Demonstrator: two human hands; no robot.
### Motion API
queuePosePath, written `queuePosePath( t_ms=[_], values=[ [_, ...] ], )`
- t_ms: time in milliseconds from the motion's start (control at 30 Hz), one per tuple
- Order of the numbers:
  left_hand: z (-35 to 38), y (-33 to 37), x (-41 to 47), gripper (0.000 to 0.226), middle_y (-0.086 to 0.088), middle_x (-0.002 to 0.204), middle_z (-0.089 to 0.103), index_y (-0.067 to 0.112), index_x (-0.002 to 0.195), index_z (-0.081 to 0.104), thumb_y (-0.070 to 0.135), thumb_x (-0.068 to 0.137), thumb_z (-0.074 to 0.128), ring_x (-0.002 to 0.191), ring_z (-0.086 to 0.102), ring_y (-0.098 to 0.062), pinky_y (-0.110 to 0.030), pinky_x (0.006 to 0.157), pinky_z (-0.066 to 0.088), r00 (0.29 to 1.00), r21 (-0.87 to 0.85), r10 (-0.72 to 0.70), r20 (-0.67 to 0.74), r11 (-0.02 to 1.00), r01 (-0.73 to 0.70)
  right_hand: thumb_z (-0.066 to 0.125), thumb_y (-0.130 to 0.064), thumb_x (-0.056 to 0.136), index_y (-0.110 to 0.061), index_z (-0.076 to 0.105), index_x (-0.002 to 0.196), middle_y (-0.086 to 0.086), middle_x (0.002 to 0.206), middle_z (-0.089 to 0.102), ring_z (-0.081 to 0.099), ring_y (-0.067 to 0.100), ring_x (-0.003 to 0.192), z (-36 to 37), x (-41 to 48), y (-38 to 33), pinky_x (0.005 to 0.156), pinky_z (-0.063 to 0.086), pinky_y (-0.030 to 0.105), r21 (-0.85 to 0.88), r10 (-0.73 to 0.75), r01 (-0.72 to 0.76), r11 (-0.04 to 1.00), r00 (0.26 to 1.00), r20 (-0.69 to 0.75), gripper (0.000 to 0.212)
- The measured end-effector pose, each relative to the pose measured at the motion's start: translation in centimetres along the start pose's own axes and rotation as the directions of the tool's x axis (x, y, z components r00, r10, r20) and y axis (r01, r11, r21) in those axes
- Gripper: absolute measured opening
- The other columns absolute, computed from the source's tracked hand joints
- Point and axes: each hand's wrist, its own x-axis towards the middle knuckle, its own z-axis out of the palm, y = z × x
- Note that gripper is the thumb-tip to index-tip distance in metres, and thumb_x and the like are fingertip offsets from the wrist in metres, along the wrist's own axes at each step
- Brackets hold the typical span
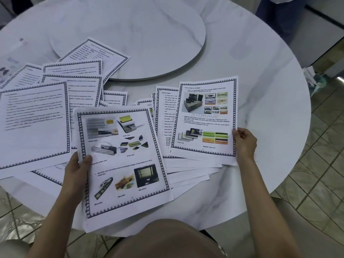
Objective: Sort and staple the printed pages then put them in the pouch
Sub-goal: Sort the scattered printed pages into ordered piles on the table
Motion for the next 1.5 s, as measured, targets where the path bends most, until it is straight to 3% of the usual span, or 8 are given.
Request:
queuePosePath(
  t_ms=[233, 433, 600, 833, 1067, 1167, 1300, 1500],
  values=[
    [0.8, 0.2, 0.0, 0.028, -0.008, 0.113, 0.055, 0.009, 0.125, 0.049, 0.012, 0.098, 0.041, 0.092, 0.055, -0.022, -0.026, 0.075, 0.048, 0.999, 0.003, 0.037, 0.005, 0.999, -0.037, 0.06, -0.009, 0.088, -0.012, 0.062, 0.093, 0.0, 0.084, 0.065, 0.06, 0.019, 0.085, 0.0, 0.1, -1.3, 0.092, 0.051, 0.037, 0.169, 0.044, -0.056, 0.984, 0.997, 0.07, 0.006],
    [1.2, -0.3, 0.3, 0.034, -0.006, 0.119, 0.055, 0.007, 0.131, 0.046, 0.015, 0.098, 0.042, 0.107, 0.053, -0.023, -0.037, 0.092, 0.042, 1.0, -0.064, 0.009, 0.019, 0.998, -0.008, 0.058, -0.007, 0.089, -0.021, 0.061, 0.079, -0.002, 0.082, 0.065, 0.062, 0.012, 0.076, 0.8, -2.1, -3.0, 0.084, 0.052, 0.03, 0.271, -0.02, -0.039, 0.962, 0.978, 0.209, 0.017],
    [1.2, -0.5, 0.1, 0.033, -0.004, 0.118, 0.056, 0.01, 0.13, 0.048, 0.017, 0.099, 0.04, 0.105, 0.054, -0.023, -0.035, 0.089, 0.042, 1.0, -0.068, -0.013, 0.029, 0.998, 0.015, 0.06, -0.007, 0.088, -0.017, 0.061, 0.082, 0.007, 0.086, 0.067, 0.062, 0.014, 0.075, 3.4, -5.9, -2.1, 0.076, 0.053, 0.023, 0.182, -0.061, 0.0, 0.983, 0.941, 0.332, 0.011],
    [1.3, -0.6, 0.5, 0.048, -0.004, 0.144, 0.039, 0.011, 0.144, 0.03, 0.032, 0.101, 0.034, 0.134, 0.036, -0.022, -0.037, 0.111, 0.028, 0.992, -0.101, -0.123, 0.011, 0.987, 0.124, 0.061, -0.012, 0.088, -0.014, 0.062, 0.092, -0.003, 0.083, 0.063, 0.059, 0.009, 0.078, 6.8, -12.0, 0.2, 0.071, 0.046, 0.009, -0.011, -0.101, 0.124, 0.992, 0.854, 0.51, 0.004],
    [0.3, -0.9, 0.5, 0.036, -0.013, 0.126, 0.058, 0.01, 0.129, 0.048, 0.023, 0.095, 0.05, 0.112, 0.057, -0.032, -0.051, 0.098, 0.044, 0.991, -0.087, -0.084, 0.103, 0.992, 0.093, 0.064, -0.014, 0.085, -0.013, 0.066, 0.086, -0.01, 0.076, 0.064, 0.06, -0.008, 0.067, 7.7, -14.7, 0.3, 0.062, 0.043, 0.001, -0.059, -0.126, 0.209, 0.976, 0.766, 0.63, 0.002],
    [-0.3, -1.0, 0.4, 0.028, -0.011, 0.118, 0.06, 0.013, 0.124, 0.051, 0.019, 0.096, 0.048, 0.105, 0.059, -0.03, -0.044, 0.092, 0.047, 0.994, -0.056, -0.034, 0.105, 0.998, 0.04, 0.065, -0.01, 0.084, -0.008, 0.068, 0.091, 0.001, 0.083, 0.067, 0.06, -0.006, 0.069, 7.0, -12.5, -0.6, 0.065, 0.042, 0.002, -0.088, -0.211, 0.295, 0.951, 0.832, 0.513, 0.008],
    [-2.0, -1.3, 0.6, 0.03, -0.014, 0.122, 0.06, 0.013, 0.126, 0.051, 0.019, 0.096, 0.048, 0.109, 0.058, -0.033, -0.051, 0.097, 0.044, 0.996, -0.01, 0.0, 0.089, 1.0, 0.001, 0.063, -0.012, 0.085, 0.002, 0.063, 0.105, 0.02, 0.107, 0.058, 0.055, 0.028, 0.094, 5.3, -7.9, -1.1, 0.077, 0.033, 0.018, -0.339, -0.316, 0.397, 0.853, 0.91, 0.27, 0.024],
    [-3.2, -1.6, 0.7, 0.026, -0.014, 0.115, 0.06, 0.012, 0.122, 0.052, 0.017, 0.096, 0.047, 0.101, 0.059, -0.033, -0.045, 0.089, 0.047, 0.998, 0.002, 0.011, 0.064, 1.0, -0.011, 0.071, -0.027, 0.079, 0.008, 0.046, 0.12, 0.027, 0.124, 0.042, 0.039, 0.04, 0.116, 5.0, -4.3, -1.0, 0.097, 0.034, 0.042, -0.648, -0.195, 0.274, 0.711, 0.962, 0.193, 0.06]
  ],
)
